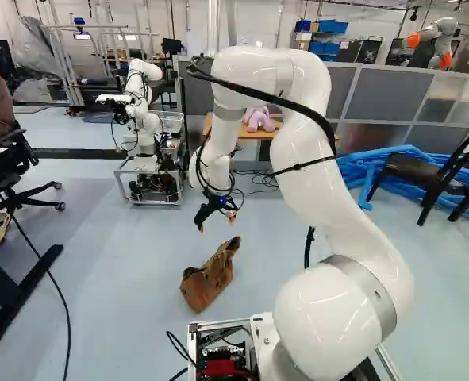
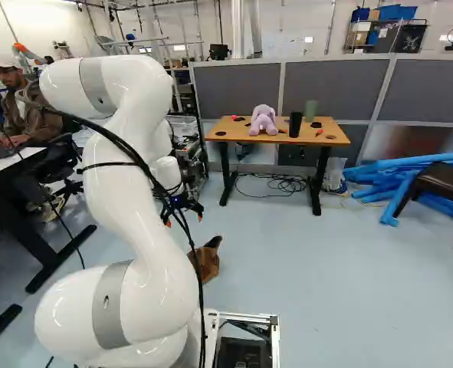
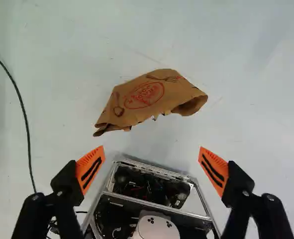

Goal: Pick up the bag on the ground and place it on the table

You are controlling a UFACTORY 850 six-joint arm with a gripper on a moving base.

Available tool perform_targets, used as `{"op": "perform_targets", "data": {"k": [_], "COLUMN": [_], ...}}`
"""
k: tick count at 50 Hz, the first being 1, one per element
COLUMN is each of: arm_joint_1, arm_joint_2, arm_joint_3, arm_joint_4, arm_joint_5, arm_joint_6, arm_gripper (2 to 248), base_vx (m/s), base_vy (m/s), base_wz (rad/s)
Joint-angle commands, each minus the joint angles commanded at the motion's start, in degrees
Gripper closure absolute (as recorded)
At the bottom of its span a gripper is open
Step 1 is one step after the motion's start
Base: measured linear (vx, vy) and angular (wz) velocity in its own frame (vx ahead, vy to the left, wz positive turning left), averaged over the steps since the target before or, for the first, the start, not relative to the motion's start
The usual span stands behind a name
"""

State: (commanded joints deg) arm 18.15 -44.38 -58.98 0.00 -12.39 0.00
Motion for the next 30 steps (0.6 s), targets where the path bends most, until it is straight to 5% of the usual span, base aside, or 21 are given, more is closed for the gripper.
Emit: {"op": "perform_targets", "data": {"k": [30], "arm_joint_1": [0.0], "arm_joint_2": [-6.9], "arm_joint_3": [-4.3], "arm_joint_4": [0.0], "arm_joint_5": [0.0], "arm_joint_6": [1.0], "arm_gripper": [3], "base_vx": [0.000], "base_vy": [0.000], "base_wz": [0.000]}}
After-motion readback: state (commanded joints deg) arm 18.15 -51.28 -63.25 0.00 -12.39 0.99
